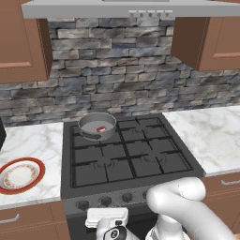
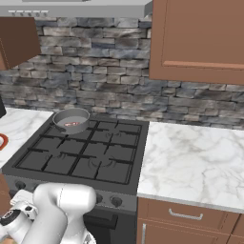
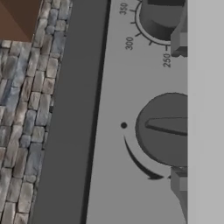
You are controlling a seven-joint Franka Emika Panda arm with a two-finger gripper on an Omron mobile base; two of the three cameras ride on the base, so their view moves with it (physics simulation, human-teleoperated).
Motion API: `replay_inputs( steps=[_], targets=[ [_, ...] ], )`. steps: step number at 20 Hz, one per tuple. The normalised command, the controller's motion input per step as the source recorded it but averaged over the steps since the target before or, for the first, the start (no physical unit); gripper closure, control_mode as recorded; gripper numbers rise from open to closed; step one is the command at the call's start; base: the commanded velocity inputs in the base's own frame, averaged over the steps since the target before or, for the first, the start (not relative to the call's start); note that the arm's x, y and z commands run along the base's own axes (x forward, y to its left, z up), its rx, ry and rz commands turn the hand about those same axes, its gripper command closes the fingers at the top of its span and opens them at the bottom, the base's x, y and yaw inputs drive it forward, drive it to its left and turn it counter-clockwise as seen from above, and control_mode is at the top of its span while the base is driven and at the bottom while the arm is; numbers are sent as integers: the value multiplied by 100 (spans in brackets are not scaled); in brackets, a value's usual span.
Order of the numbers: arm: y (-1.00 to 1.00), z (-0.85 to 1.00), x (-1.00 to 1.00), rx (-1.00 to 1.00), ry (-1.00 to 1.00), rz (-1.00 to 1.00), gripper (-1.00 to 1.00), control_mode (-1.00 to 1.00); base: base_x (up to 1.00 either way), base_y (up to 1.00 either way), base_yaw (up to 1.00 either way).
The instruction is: Retrieve the frozen meat and place it in the pot on a burner. Then turn the burner on.
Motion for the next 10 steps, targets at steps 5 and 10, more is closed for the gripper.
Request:
replay_inputs(
  steps=[5,10],
  targets=[
    [0,0,7,0,-3,0,-100,-100,0,0,0],
    [0,0,19,0,-4,0,-100,-100,0,0,0]
  ],
)
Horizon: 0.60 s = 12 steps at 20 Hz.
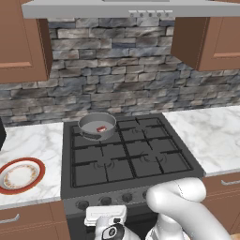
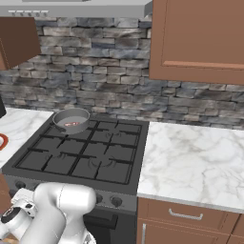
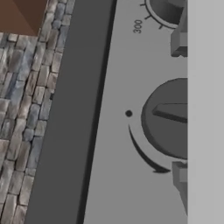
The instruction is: Retrieve the frozen meat and place it in the pot on a burner. Then turn the burner on.
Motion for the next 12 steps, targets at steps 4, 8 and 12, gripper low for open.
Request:
replay_inputs(
  steps=[4,8,12],
  targets=[
    [0,-6,21,0,-13,0,-100,-100,0,0,0],
    [0,-2,16,0,-10,0,100,-100,0,0,0],
    [0,0,6,0,-3,0,100,-100,0,0,0]
  ],
)
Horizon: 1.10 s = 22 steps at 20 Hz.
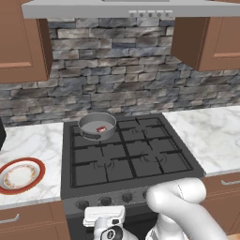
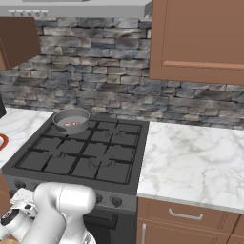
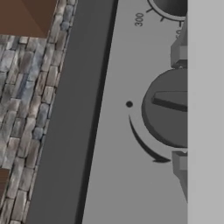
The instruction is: Retrieve the frozen meat and place it in the pot on a burner. Then turn the burner on.
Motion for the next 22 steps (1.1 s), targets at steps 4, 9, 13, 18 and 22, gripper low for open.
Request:
replay_inputs(
  steps=[4,9,13,18,22],
  targets=[
    [3,0,0,0,0,3,100,-100,0,0,0],
    [2,0,0,0,0,1,100,-100,0,0,0],
    [0,0,4,-12,-5,14,100,-100,0,0,0],
    [0,0,8,-23,-3,36,100,-100,0,0,0],
    [0,0,19,-42,1,50,100,-100,0,0,0]
  ],
)
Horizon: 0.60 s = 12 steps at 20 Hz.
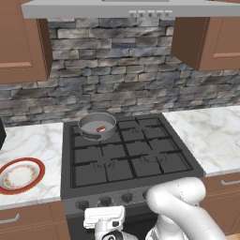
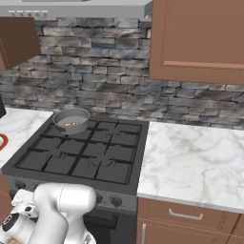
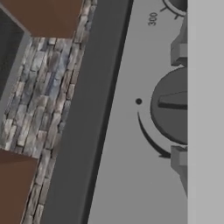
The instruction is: Retrieve the frozen meat and place it in the pot on a burner. Then turn the burner on.
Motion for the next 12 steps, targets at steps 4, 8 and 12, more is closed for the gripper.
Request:
replay_inputs(
  steps=[4,8,12],
  targets=[
    [2,0,19,-49,6,55,100,-100,0,0,0],
    [18,0,6,-49,7,63,100,-100,0,0,0],
    [-1,-18,0,-43,2,80,100,-100,0,0,0]
  ],
)
